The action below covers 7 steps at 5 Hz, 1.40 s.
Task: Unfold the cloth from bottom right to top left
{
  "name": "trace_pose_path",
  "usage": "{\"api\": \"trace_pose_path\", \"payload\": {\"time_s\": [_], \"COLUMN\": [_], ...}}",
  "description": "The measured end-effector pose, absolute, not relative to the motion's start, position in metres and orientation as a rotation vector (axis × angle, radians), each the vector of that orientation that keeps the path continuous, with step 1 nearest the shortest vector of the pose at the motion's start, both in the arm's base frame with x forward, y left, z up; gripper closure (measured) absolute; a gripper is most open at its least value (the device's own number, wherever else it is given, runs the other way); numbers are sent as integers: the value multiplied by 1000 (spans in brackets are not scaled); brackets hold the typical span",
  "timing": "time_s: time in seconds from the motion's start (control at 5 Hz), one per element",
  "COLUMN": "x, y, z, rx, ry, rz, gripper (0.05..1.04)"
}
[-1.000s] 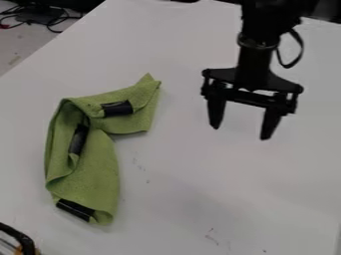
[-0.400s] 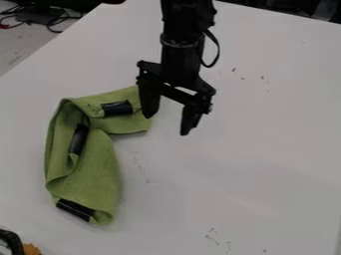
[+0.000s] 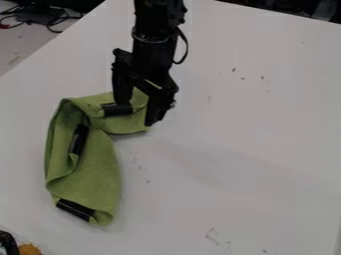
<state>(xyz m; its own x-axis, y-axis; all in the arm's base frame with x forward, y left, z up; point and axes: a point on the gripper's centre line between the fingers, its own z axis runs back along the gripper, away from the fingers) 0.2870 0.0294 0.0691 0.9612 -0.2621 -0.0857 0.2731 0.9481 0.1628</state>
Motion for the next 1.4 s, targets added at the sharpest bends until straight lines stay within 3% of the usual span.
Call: {"api": "trace_pose_path", "payload": {"time_s": [0.2,0.4,1.2,1.4], "x": [291,294,302,305], "y": [43,55,69,68], "z": [62,56,25,23], "rx": [233,244,216,215], "ry": [45,15,5,-9], "rz": [-330,-340,-353,-356], "gripper": [83,83,85,140]}}
